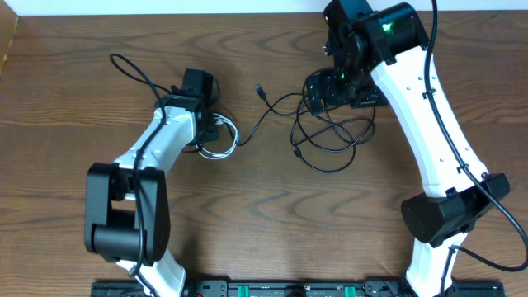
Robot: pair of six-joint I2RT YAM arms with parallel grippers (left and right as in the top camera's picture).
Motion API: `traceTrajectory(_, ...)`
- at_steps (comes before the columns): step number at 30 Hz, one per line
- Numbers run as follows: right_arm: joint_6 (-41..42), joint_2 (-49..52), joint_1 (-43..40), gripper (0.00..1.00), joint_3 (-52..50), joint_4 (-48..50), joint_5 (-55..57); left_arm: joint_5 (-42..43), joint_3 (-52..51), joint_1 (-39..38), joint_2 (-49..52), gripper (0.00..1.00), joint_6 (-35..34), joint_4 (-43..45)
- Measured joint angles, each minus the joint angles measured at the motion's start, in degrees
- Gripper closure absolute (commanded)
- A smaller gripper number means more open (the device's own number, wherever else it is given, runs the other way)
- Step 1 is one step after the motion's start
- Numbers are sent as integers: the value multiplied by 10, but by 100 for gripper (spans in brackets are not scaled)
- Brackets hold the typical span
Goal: Untangle cables
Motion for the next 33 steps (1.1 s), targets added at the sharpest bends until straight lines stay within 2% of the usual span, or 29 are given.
traceTrajectory(7,0,0,0,1,0,0,0,16,0,0,36,39,2,19)
traceTrajectory(11,0,0,0,1,0,0,0,17,0,3,43,45,4,22)
traceTrajectory(15,0,0,0,1,0,0,0,29,0,17,48,45,6,22)
traceTrajectory(18,0,0,0,1,0,0,0,54,0,31,51,51,13,22)
traceTrajectory(23,0,0,0,1,0,0,0,77,0,38,51,67,24,22)
traceTrajectory(25,0,0,0,1,0,0,0,82,0,38,51,81,26,22)
traceTrajectory(26,0,0,0,1,0,0,0,85,0,38,51,92,28,22)
traceTrajectory(33,0,0,0,1,0,0,0,89,0,38,49,93,37,6)
